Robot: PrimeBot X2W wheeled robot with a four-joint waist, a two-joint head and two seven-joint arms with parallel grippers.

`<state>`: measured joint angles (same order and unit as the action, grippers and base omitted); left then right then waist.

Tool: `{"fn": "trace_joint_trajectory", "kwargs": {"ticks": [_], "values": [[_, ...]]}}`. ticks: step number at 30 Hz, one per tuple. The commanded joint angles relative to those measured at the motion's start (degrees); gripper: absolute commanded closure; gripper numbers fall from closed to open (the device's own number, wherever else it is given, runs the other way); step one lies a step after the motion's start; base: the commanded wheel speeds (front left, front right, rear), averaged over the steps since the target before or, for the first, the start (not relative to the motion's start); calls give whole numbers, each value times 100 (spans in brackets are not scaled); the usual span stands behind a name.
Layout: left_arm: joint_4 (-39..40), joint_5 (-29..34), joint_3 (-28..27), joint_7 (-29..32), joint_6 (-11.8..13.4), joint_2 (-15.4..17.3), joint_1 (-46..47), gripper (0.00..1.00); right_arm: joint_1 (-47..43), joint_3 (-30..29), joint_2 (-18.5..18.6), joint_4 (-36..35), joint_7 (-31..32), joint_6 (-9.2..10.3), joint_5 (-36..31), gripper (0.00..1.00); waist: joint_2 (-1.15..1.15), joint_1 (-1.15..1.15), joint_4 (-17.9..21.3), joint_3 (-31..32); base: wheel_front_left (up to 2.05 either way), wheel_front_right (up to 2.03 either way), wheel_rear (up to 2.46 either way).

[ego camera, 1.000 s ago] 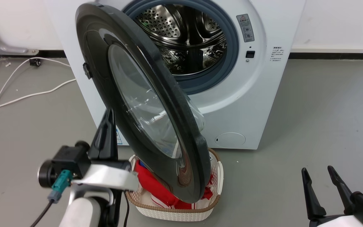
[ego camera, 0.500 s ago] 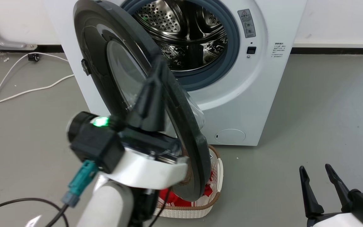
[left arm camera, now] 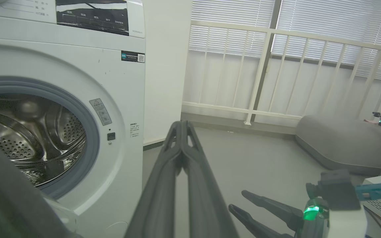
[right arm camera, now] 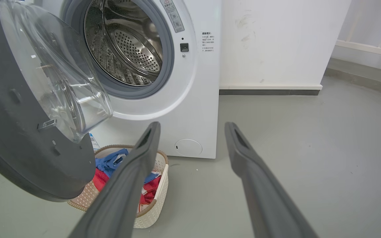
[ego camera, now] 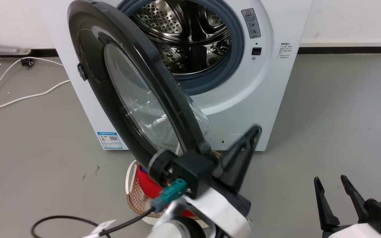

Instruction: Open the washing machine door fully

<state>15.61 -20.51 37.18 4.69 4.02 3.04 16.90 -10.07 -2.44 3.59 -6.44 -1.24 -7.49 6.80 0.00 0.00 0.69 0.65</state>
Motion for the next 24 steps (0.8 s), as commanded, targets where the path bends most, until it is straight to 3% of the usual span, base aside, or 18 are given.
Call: {"fn": "trace_joint_trajectory", "kwargs": {"ticks": [1,10,24], "values": [[-144,-72,120,100,-13,5,-159,100,-13,-5,9,25,7,-1,-35,0,0,0,3,-6,0,0,0],[-1218,-384,462,400,-75,20,-591,100,19,9,72,61,-14,-1,-12,0,0,0,34,-51,0,0,0],[-2310,-440,100,-159,297,5,-223,100,138,-28,78,204,-49,-1,116,0,0,0,193,-172,0,0,0]]}}
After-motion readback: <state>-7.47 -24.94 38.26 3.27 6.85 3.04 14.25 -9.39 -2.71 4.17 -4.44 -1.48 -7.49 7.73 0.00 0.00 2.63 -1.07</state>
